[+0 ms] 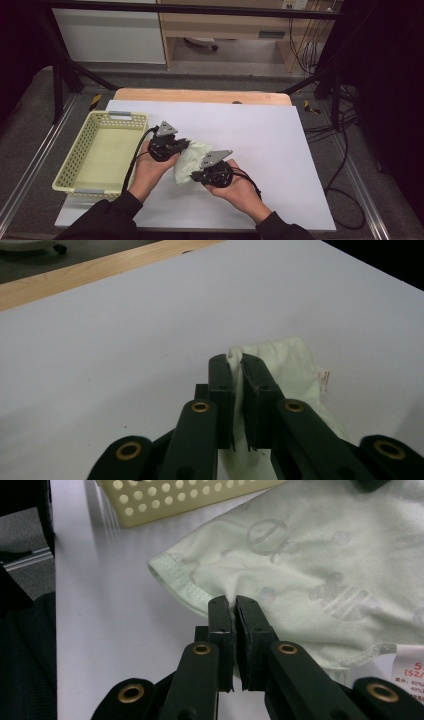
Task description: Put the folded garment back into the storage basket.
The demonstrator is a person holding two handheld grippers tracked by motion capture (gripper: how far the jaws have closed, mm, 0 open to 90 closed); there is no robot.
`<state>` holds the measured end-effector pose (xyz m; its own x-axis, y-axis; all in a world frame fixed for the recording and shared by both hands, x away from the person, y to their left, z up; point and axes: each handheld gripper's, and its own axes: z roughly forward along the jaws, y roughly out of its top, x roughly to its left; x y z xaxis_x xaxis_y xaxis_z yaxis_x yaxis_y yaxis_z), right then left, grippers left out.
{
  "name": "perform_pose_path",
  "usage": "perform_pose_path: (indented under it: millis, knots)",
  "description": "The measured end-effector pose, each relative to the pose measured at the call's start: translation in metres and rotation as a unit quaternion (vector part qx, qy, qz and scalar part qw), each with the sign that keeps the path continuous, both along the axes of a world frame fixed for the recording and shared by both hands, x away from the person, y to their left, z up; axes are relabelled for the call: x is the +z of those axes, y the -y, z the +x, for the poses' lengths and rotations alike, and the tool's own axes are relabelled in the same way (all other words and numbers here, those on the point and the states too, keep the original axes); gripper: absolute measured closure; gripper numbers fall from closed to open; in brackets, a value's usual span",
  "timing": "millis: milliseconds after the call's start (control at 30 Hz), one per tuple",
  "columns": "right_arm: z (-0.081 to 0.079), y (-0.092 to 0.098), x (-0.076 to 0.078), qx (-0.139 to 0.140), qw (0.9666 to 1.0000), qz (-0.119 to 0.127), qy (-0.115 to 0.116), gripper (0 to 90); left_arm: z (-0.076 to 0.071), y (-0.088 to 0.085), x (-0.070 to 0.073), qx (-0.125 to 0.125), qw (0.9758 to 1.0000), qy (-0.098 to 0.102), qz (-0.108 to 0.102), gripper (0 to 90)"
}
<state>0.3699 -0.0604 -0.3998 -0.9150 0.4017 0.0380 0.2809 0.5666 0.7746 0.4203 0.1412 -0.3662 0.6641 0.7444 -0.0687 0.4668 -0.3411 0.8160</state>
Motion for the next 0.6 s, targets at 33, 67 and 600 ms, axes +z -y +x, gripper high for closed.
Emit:
perform_pose_path:
  millis: [33,67,600]
  knots:
    - [0.001,-0.001,0.0,0.001,1.0,-0.001,0.0,86.1,0.001,-0.001,0.002,0.001,1.0,0.001,0.001,84.0]
    - [0.003,-0.003,0.001,0.002,1.0,-0.002,0.0,86.1,0.002,-0.002,0.003,0.001,1.0,0.001,0.001,84.0]
    - [0.021,-0.019,0.021,0.018,0.9998,-0.001,0.006,86.1,0.016,-0.019,0.026,0.006,0.9999,-0.001,-0.008,84.0]
